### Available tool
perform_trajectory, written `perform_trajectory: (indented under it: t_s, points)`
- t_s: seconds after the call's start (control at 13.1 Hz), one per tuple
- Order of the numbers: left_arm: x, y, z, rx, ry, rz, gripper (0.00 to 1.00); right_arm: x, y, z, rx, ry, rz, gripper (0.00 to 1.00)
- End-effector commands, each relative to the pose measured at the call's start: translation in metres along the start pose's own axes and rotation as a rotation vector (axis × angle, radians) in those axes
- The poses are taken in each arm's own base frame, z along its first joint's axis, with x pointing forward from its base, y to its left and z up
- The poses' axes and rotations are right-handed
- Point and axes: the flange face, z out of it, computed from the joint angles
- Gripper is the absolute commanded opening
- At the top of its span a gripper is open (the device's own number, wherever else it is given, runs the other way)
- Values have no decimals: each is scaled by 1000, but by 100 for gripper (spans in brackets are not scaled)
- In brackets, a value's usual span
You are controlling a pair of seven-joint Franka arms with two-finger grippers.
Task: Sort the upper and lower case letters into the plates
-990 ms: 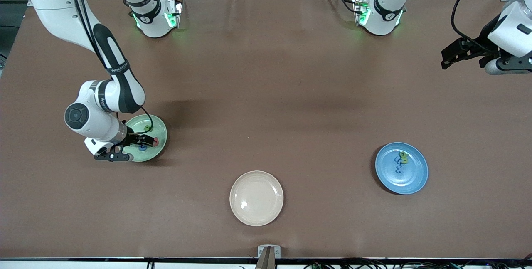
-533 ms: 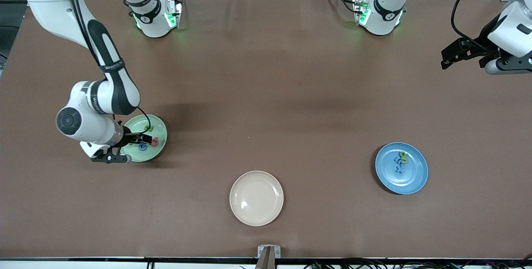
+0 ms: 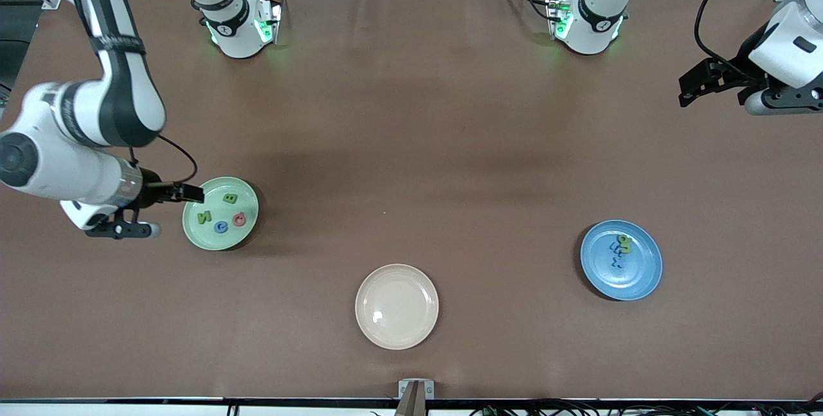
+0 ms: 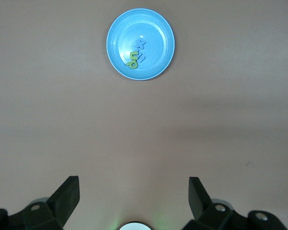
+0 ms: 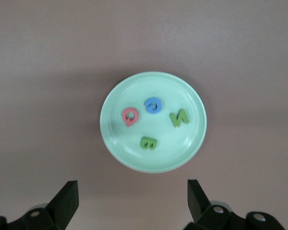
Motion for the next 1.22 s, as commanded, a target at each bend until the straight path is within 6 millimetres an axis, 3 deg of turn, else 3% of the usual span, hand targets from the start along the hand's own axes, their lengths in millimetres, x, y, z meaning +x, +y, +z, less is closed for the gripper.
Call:
perform_trajectory:
  t_s: [0.0, 0.15, 0.38, 0.53, 0.69, 0.91, 1.14]
  points:
    - [0, 1, -1, -3, 10, 6, 100, -10, -2, -60, -49, -26, 41, 100]
    - [2, 2, 1, -4, 7, 7, 100, -15, -4, -87, -52, -38, 45, 100]
    - [2, 2, 1, -4, 7, 7, 100, -19, 0, -110, -49, -34, 52, 100]
    - [1, 2, 1, -4, 6, 7, 100, -16, 17, -117, -49, -18, 68, 100]
    - [0, 2, 0, -3, 7, 7, 100, -9, 28, -140, -42, 29, 92, 100]
    - [0, 3, 0, -3, 6, 9, 100, -10, 51, -144, -23, 25, 127, 100]
    - [0, 3, 1, -3, 4, 9, 100, -10, 45, -143, -23, 25, 129, 100]
